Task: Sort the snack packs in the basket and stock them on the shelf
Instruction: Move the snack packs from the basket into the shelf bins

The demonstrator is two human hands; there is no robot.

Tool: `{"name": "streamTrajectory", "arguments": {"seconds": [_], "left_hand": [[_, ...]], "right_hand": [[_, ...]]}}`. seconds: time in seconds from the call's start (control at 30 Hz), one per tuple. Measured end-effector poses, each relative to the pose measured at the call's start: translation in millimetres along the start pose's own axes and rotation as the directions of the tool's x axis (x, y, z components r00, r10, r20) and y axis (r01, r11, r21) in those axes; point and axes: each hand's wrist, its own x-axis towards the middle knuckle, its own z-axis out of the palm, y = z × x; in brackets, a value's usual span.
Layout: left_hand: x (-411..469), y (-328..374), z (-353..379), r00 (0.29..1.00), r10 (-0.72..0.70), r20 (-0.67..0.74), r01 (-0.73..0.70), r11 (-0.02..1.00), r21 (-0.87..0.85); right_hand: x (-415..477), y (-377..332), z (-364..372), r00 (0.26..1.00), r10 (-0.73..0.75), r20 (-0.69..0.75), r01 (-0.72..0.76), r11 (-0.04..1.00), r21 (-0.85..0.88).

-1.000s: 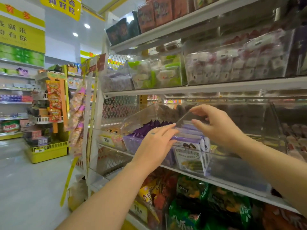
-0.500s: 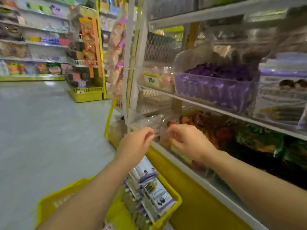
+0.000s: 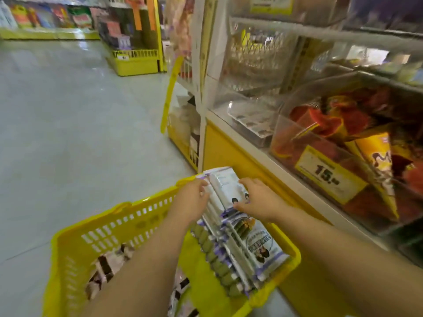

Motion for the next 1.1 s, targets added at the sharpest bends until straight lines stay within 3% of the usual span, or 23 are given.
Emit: {"name": "streamTrajectory", "arguments": {"seconds": [0.1,0.2,0.3,0.4,0.6,0.73,0.8,0.9,0.97,1.0,1.1], "left_hand": [[8,-8,16,0.996,-0.085,0.012,0.086,0.994,-0.061],[13,-4,32,0.989,-0.141,0.039,0.145,0.978,-0.148],[17,4,41,0.982,-0.186,-0.026,0.177,0.964,-0.196],[22,10,42,0.977,-0.210,-0.036,0.198,0.956,-0.218],[26,12,34,0.956,-0.280,0.088,0.284,0.805,-0.521],[28,12,13,0.948,-0.319,-0.008,0.224,0.684,-0.695],[27,11,-1,0.936,-0.350,-0.041,0.188,0.593,-0.783],[18,9,-20,0.935,-0.302,0.188,0.302,0.398,-0.866],[10,3,-29,0.914,-0.208,0.347,0.401,0.347,-0.848],[8,-1,-31,0.915,-0.177,0.362,0.402,0.343,-0.849],[5,-17,-32,0.939,-0.224,0.261,0.330,0.376,-0.866]], "right_hand": [[13,0,18,0.998,0.059,0.034,-0.060,0.998,0.028],[21,-1,23,0.996,0.083,-0.028,-0.081,0.993,0.086],[25,-4,25,0.991,0.117,-0.066,-0.104,0.980,0.169],[25,-6,30,0.989,0.128,-0.076,-0.116,0.983,0.145],[19,-12,21,0.975,0.178,-0.131,-0.123,0.928,0.352],[18,-29,9,0.984,0.173,-0.038,-0.094,0.691,0.716],[19,-43,4,0.990,0.139,-0.014,-0.072,0.599,0.797],[21,-64,-1,0.998,0.055,0.038,-0.058,0.448,0.892],[20,-74,-1,0.994,-0.058,0.092,-0.066,0.352,0.934],[20,-76,0,0.991,-0.104,0.090,-0.044,0.375,0.926],[24,-70,5,0.994,-0.108,-0.014,0.076,0.597,0.799]]}}
